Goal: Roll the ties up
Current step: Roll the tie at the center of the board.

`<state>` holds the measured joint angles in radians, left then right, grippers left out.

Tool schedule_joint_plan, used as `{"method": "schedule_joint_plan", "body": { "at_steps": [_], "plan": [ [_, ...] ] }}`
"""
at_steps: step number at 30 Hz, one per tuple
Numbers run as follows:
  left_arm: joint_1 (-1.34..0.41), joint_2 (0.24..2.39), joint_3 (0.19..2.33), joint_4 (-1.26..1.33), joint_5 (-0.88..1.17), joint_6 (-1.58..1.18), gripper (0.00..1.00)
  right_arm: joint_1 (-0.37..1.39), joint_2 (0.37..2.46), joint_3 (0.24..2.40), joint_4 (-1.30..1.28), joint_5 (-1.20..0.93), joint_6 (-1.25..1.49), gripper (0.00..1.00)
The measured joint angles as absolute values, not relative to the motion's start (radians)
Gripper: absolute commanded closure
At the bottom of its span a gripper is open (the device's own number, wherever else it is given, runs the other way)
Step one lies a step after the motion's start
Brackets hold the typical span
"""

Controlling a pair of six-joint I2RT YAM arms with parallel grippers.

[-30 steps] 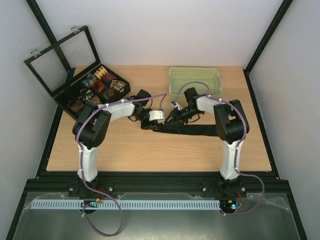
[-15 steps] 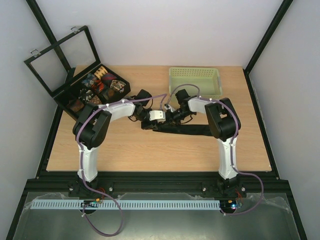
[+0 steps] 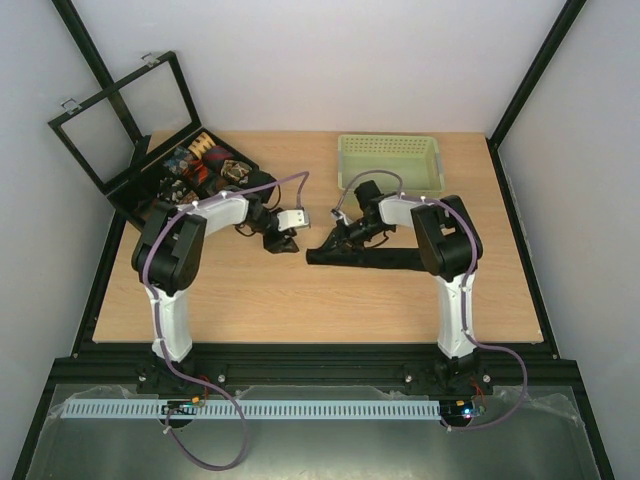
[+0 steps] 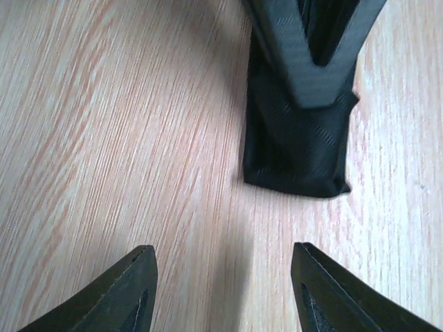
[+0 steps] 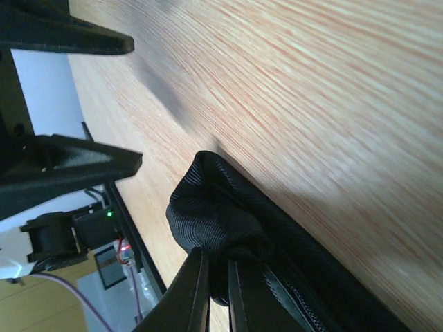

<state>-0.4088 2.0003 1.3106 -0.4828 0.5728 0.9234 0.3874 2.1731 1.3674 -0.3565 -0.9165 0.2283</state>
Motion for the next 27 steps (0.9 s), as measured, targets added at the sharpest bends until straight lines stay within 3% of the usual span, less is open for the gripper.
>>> {"method": "schedule_joint_plan", "body": {
  "at_steps": [15,27],
  "plan": [
    [-0.472,1.976,1.275,-0.477,0.589,0.928,0.38,0.293,2.211,1.246,-0.228,-1.207,0.226,0.99],
    [-0.527,1.916,1.168,-0.313,0.649,0.725,0.38,0.284,2.223,1.264,-0.365,-1.208,0.04,0.99]
  ]
}}
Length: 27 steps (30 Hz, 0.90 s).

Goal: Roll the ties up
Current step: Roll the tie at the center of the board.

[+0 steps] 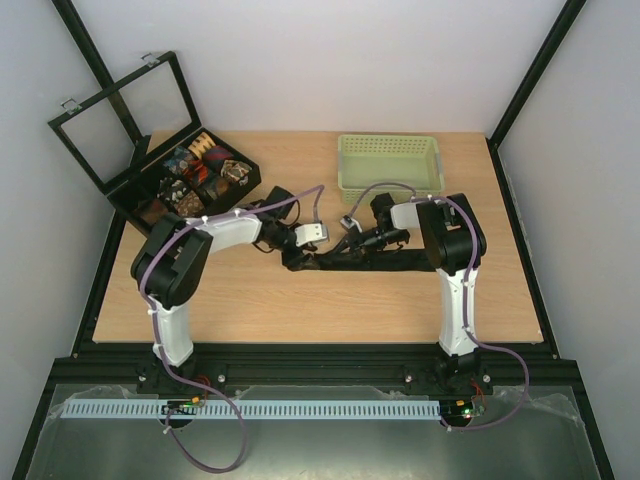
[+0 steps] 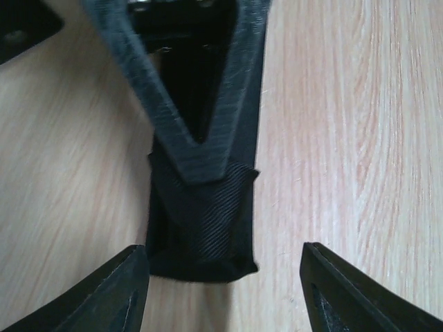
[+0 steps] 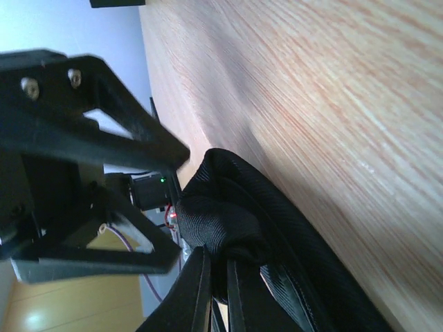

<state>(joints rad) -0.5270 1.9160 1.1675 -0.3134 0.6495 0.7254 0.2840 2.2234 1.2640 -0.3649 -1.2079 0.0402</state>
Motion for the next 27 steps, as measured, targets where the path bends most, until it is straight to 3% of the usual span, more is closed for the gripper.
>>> {"method": "schedule_joint_plan", "body": {
  "at_steps": [8,13,20,23,27],
  "plan": [
    [-0.598,1.938,1.201,-0.352,0.53,0.735,0.4,0.286,2.213,1.261,-0.374,-1.167,0.039,0.99],
    [-0.602,1.964,1.215,-0.379,0.439,0.74,0.51,0.286,2.208,1.258,-0.374,-1.158,0.038,0.99],
    [-0.612,1.965,1.209,-0.35,0.436,0.72,0.56,0.292,2.206,1.258,-0.377,-1.149,0.034,0.99],
    [-0.62,1.965,1.209,-0.333,0.446,0.708,0.65,0.295,2.205,1.258,-0.378,-1.147,0.031,0.98],
    [-0.628,1.965,1.209,-0.32,0.455,0.703,0.8,0.296,2.204,1.263,-0.392,-1.139,0.026,0.86]
  ]
}}
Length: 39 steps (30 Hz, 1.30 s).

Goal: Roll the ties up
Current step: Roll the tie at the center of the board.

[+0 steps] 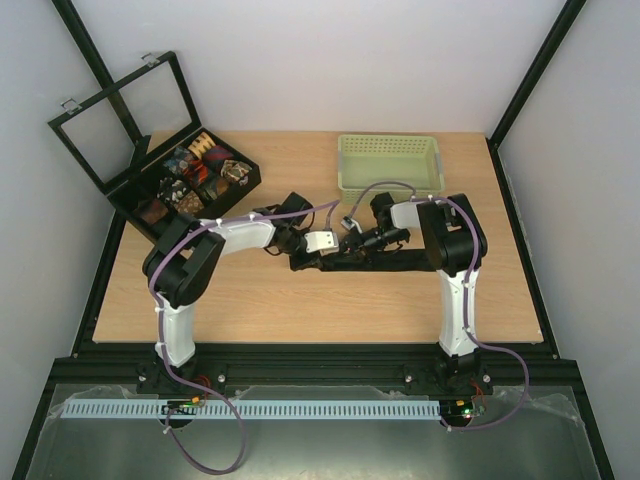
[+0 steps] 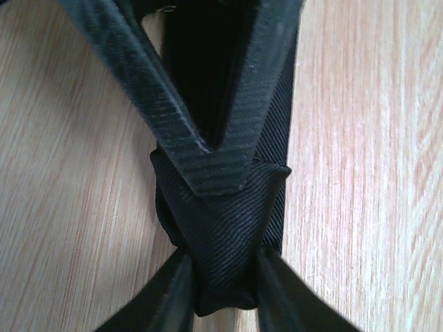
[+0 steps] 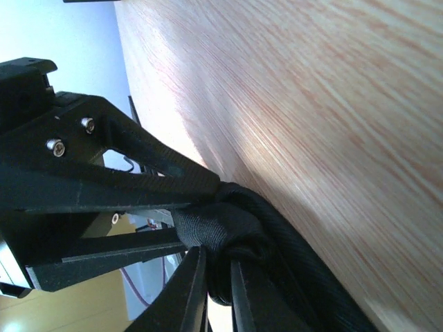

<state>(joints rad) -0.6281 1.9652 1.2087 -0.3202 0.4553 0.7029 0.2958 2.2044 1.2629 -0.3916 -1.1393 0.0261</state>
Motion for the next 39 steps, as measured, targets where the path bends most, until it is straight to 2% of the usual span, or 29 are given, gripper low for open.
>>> {"method": "schedule_joint_plan", "body": {
  "at_steps": [3,7,12,15,17,20,21,25,30,36,39],
  "plan": [
    [-0.631,1.965,1.209,-0.326,0.451,0.701,0.86,0.296,2.204,1.275,-0.419,-1.112,0.015,0.77],
    [-0.635,1.965,1.209,-0.336,0.44,0.708,0.87,0.302,2.181,1.282,-0.456,-1.054,0.002,0.77],
    [-0.635,1.963,1.209,-0.34,0.432,0.703,0.88,0.307,2.153,1.287,-0.499,-0.997,-0.01,0.85],
    [-0.635,1.963,1.211,-0.346,0.428,0.699,0.87,0.316,2.153,1.296,-0.508,-0.995,-0.014,0.95],
    [-0.635,1.963,1.212,-0.35,0.427,0.699,0.81,0.321,2.153,1.303,-0.515,-0.992,-0.014,0.99],
    [-0.634,1.963,1.213,-0.358,0.428,0.694,0.57,0.323,2.153,1.311,-0.526,-0.979,-0.015,0.99],
    [-0.631,1.963,1.212,-0.361,0.431,0.702,0.54,0.323,2.153,1.312,-0.53,-0.971,-0.017,0.99],
    [-0.595,1.958,1.198,-0.381,0.468,0.717,0.52,0.32,2.153,1.312,-0.541,-0.941,-0.027,0.99],
    [-0.551,1.95,1.192,-0.389,0.469,0.754,0.54,0.315,2.153,1.299,-0.541,-0.921,-0.039,0.99],
    [-0.578,1.954,1.201,-0.399,0.463,0.782,0.54,0.314,2.153,1.298,-0.538,-0.918,-0.041,0.99],
    [-0.603,1.96,1.219,-0.402,0.474,0.783,0.57,0.313,2.156,1.299,-0.537,-0.918,-0.041,0.99]
  ]
}}
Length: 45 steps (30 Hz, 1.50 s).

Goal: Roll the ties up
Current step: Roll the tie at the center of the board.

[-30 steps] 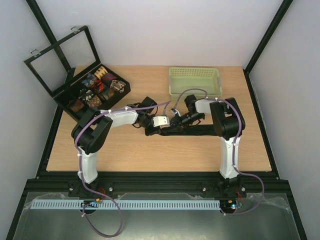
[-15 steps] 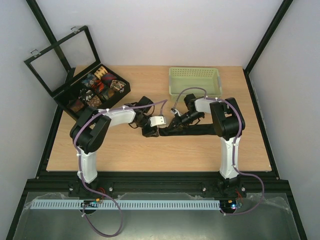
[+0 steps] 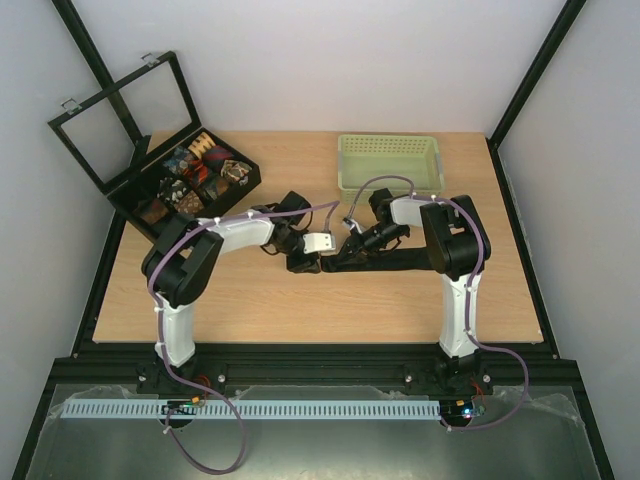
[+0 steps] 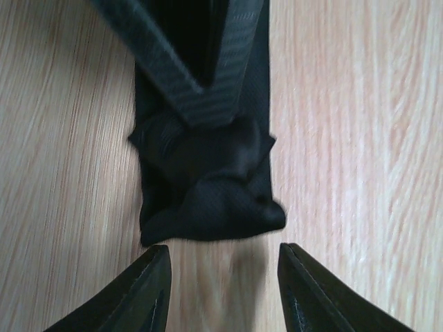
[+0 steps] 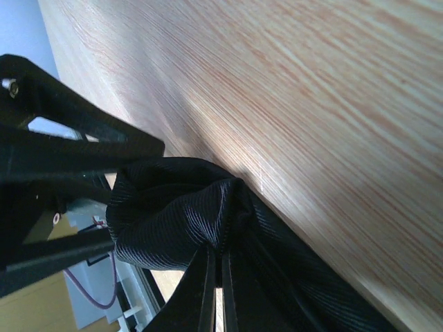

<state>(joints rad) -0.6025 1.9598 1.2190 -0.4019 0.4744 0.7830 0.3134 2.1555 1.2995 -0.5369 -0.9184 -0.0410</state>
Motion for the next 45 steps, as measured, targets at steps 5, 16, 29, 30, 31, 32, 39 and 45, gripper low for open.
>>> {"method": "schedule_joint_plan", "body": {
  "at_steps": [5,16,29,30,31,32,39,45],
  "plan": [
    [-0.615,1.977,1.246,-0.379,0.498,0.751,0.66,0.313,2.157,1.301,-0.537,-0.918,-0.041,0.99],
    [-0.619,1.977,1.227,-0.288,0.581,0.695,0.68,0.308,2.167,1.304,-0.542,-0.921,-0.056,0.99],
    [-0.627,1.987,1.169,-0.11,0.628,0.661,0.49,0.306,2.178,1.316,-0.559,-0.924,-0.08,0.99],
    [-0.621,1.983,1.148,-0.089,0.641,0.649,0.47,0.306,2.179,1.318,-0.562,-0.924,-0.082,0.99],
    [-0.614,1.975,1.125,-0.067,0.656,0.64,0.45,0.306,2.18,1.319,-0.563,-0.923,-0.084,0.99],
    [-0.605,1.964,1.103,-0.048,0.666,0.637,0.44,0.306,2.181,1.321,-0.564,-0.923,-0.087,0.99],
    [-0.551,1.872,0.939,0.09,0.685,0.558,0.42,0.305,2.189,1.333,-0.582,-0.923,-0.102,0.99],
    [-0.552,1.878,0.868,0.219,0.693,0.513,0.42,0.301,2.194,1.341,-0.594,-0.923,-0.111,0.99]
  ]
}}
